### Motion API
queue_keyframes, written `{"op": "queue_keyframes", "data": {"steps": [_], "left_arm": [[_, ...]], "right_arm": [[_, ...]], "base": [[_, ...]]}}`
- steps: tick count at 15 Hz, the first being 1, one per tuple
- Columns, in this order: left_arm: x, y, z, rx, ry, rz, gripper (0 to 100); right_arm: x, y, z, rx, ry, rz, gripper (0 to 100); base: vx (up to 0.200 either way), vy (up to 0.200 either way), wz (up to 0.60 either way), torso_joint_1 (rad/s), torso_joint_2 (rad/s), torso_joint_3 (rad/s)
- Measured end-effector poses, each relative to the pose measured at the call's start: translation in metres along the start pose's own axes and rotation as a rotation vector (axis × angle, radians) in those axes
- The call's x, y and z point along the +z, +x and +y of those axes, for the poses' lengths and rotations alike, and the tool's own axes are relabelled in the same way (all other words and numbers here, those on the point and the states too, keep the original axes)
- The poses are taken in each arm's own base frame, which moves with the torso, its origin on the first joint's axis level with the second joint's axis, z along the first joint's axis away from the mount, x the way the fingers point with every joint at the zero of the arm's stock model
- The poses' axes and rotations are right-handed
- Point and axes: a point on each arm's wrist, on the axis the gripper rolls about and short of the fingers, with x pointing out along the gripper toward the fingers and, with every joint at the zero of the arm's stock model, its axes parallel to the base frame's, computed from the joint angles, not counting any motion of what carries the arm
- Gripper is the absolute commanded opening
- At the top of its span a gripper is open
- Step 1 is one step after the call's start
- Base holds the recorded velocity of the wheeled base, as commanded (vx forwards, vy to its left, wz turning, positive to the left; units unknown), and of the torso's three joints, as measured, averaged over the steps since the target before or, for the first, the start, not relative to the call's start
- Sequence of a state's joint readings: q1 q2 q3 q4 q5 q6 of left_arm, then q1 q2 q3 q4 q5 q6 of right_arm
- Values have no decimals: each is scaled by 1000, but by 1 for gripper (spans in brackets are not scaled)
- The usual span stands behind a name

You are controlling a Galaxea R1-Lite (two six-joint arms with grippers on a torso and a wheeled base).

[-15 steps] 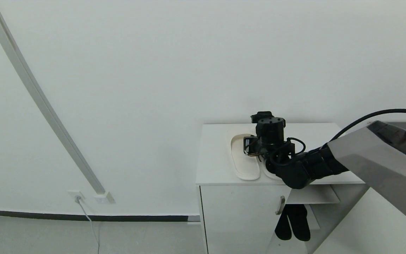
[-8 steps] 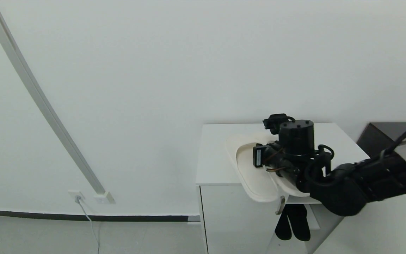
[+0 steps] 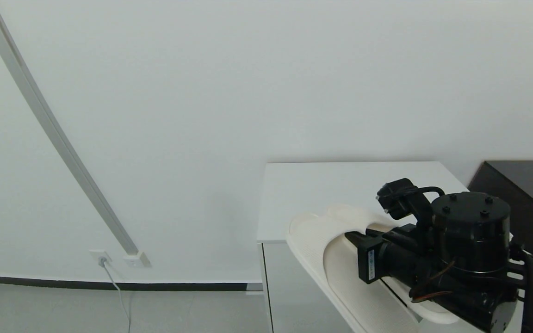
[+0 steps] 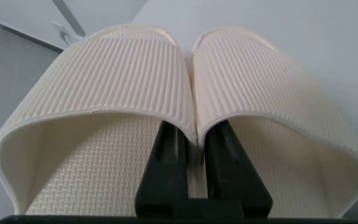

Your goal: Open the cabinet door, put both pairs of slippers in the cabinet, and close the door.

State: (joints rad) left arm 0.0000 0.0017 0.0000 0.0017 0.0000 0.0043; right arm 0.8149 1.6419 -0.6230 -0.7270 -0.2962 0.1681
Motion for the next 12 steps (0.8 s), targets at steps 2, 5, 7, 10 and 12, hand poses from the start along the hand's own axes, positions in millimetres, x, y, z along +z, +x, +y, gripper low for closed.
{"op": "queue_keyframes", "data": {"steps": [2,5,7,10,12], "left_arm": [[0,0,0,0,-1,0,0],[0,0,0,0,-2,0,0],[0,0,0,-2,-3,0,0],[0,0,0,-2,-5,0,0],[0,0,0,-4,-6,0,0]], "right_arm": [[-1,-2,3,13,-1,3,0],[-3,-3,6,21,-6,6,0],[-4,-3,8,24,-9,9,0],[-6,-3,9,26,-12,16,0],[-7,-3,10,28,-12,17,0]], "base": [[0,0,0,0,0,0],[0,0,0,0,0,0],[-100,0,0,1,1,1],[-200,0,0,7,10,-1],[-200,0,0,-10,-5,9]]}}
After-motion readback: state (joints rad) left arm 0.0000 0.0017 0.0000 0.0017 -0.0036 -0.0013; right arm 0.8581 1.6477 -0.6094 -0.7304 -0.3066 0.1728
